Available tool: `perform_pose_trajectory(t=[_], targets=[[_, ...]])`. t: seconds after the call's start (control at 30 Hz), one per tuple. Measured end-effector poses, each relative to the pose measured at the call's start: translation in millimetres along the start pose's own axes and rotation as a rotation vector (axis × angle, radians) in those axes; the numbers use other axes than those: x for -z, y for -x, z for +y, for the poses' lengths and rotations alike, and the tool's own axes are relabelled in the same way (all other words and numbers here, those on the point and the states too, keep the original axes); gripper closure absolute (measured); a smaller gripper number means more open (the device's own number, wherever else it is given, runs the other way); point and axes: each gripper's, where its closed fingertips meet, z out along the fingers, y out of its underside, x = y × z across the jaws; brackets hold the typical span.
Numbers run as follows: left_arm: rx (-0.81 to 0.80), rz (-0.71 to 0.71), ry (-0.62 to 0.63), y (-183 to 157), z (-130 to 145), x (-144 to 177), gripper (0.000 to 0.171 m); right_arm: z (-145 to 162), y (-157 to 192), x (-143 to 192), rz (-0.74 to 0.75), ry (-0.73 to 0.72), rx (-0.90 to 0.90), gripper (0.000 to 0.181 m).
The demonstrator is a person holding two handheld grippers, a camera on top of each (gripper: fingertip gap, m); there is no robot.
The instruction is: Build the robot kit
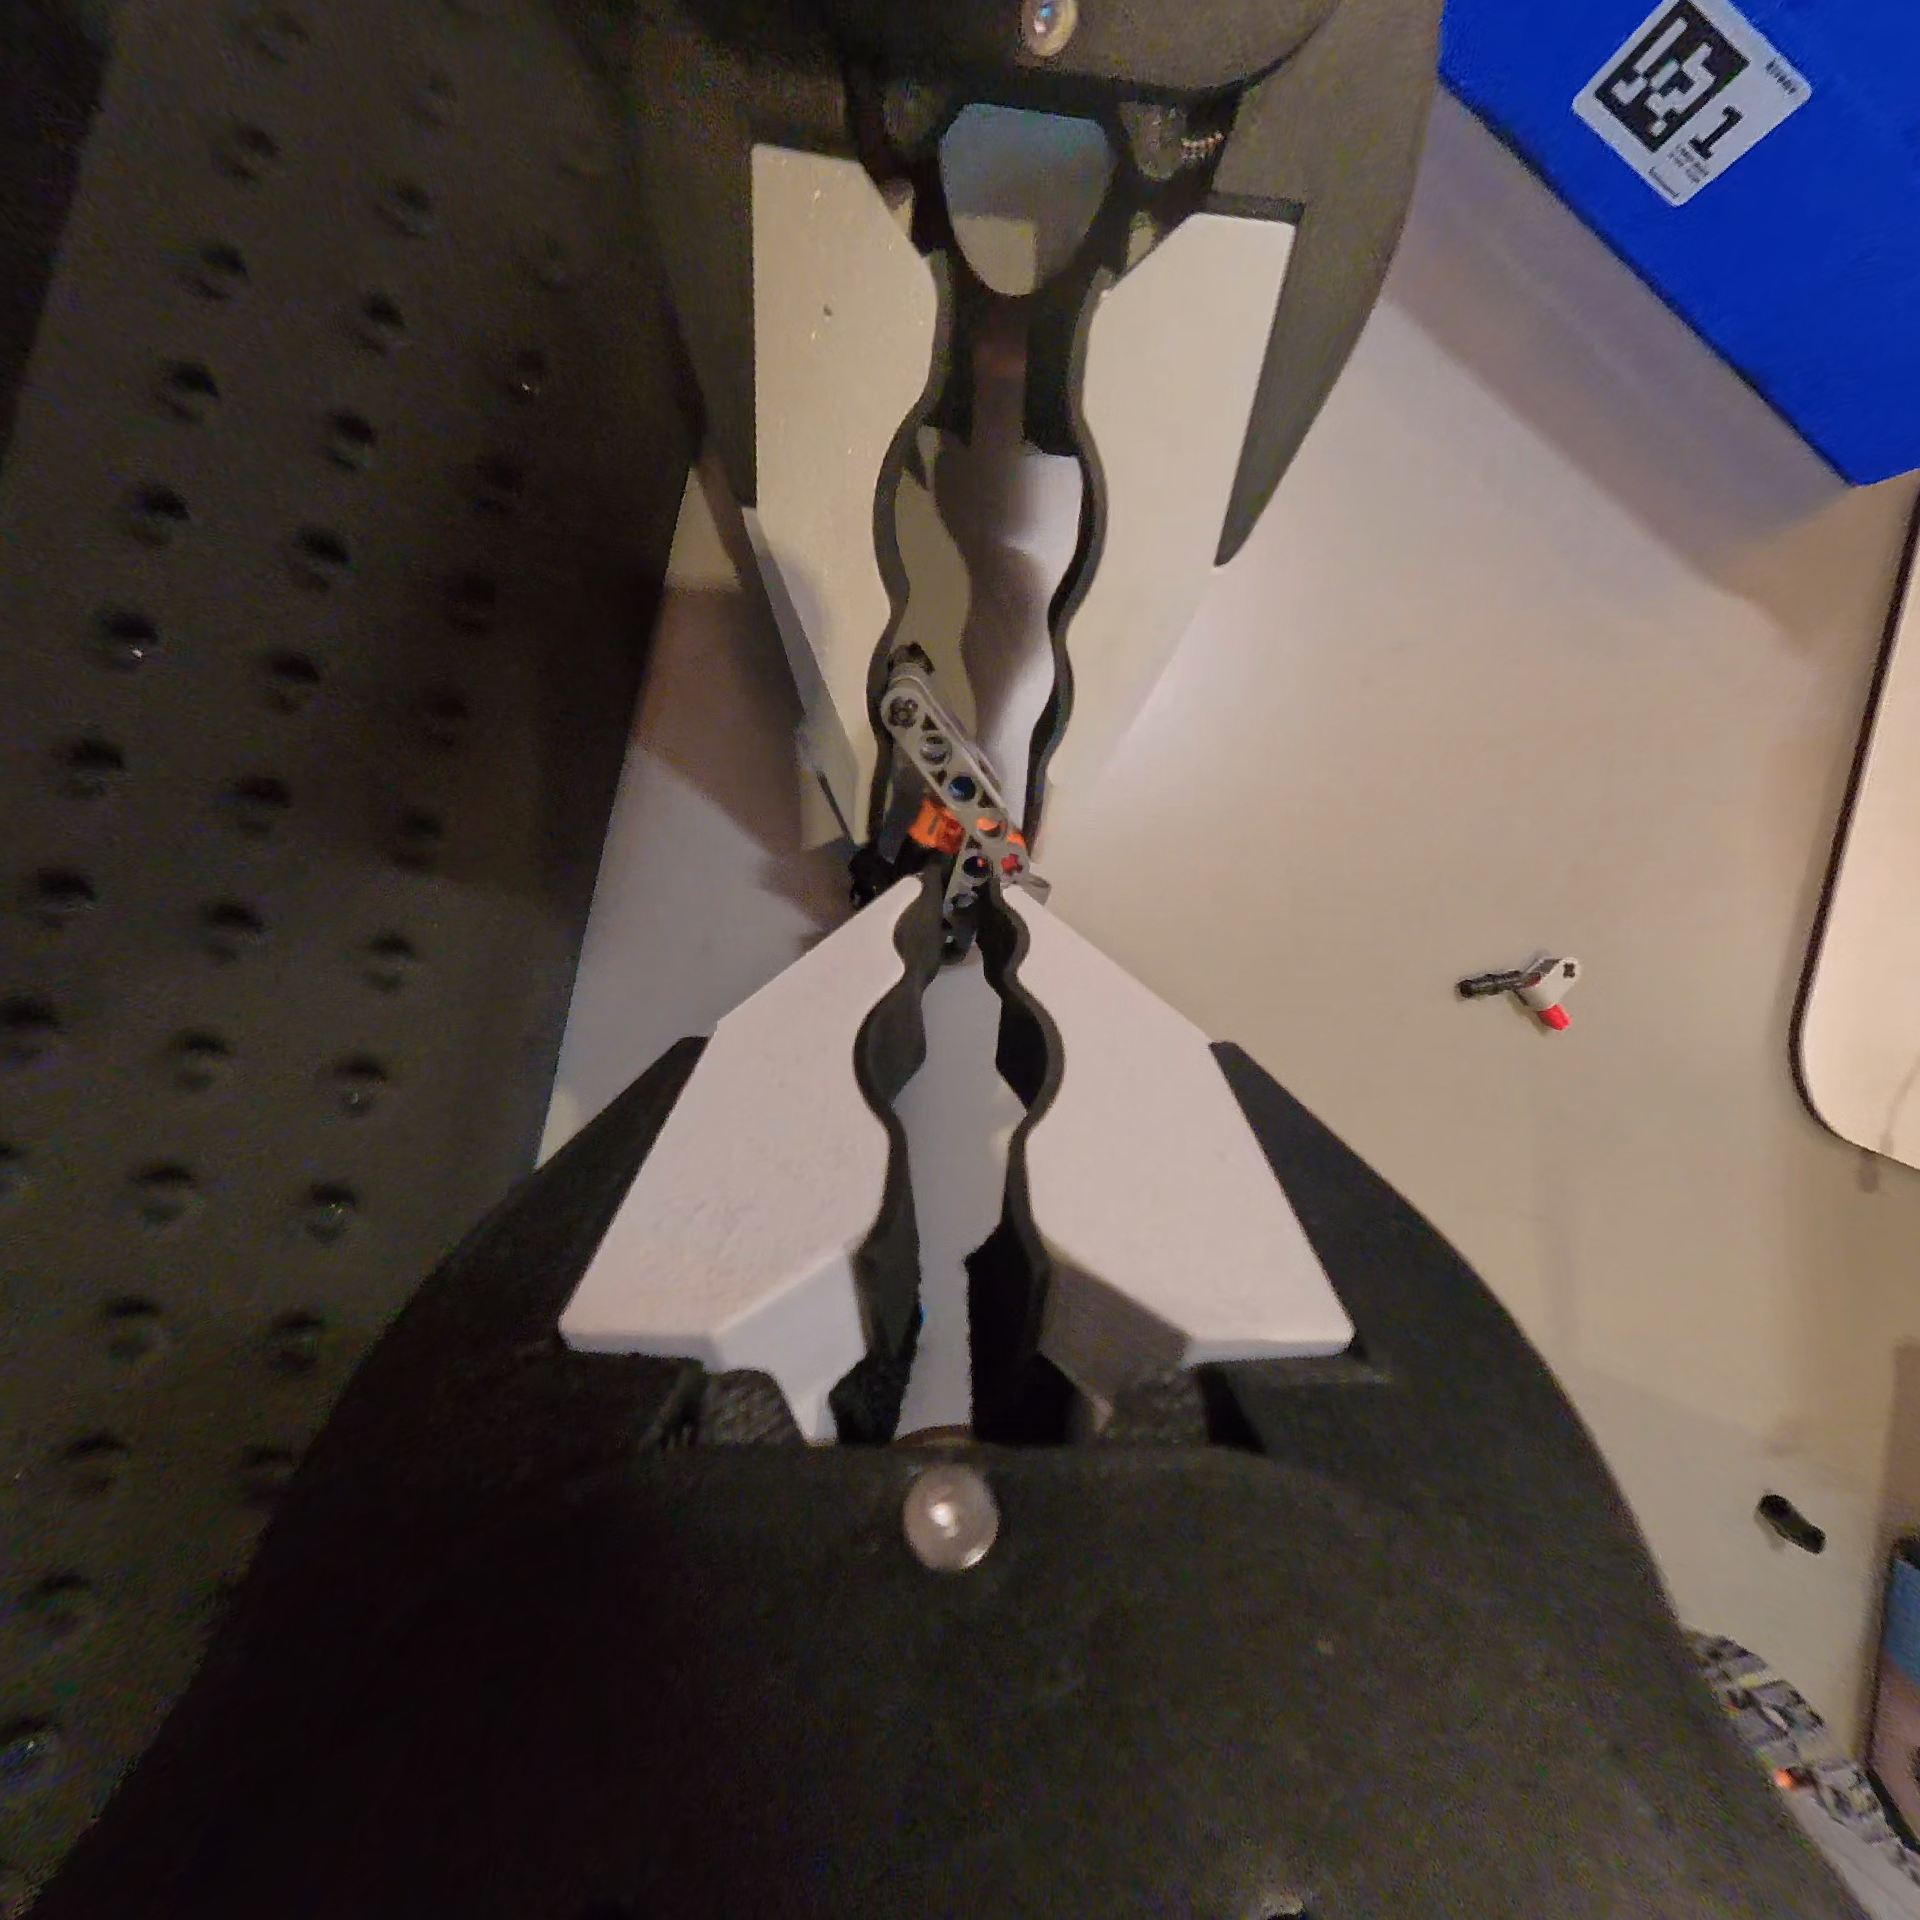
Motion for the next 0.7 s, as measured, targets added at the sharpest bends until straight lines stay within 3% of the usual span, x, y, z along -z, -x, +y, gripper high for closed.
perform_pose_trajectory(t=[0.27,0.7], targets=[[0.03,0.052,-0.014,-4.4,-3.7,-0.9,0.14,1.6,1.7,-4.2,0.003,0.005,0.005,0.176],[0.037,0.019,-0.02,-0.5,-5.9,-2.6,0.147,-2.6,0.5,-0.4,-0.121,-0.11,-0.187,0.177]])
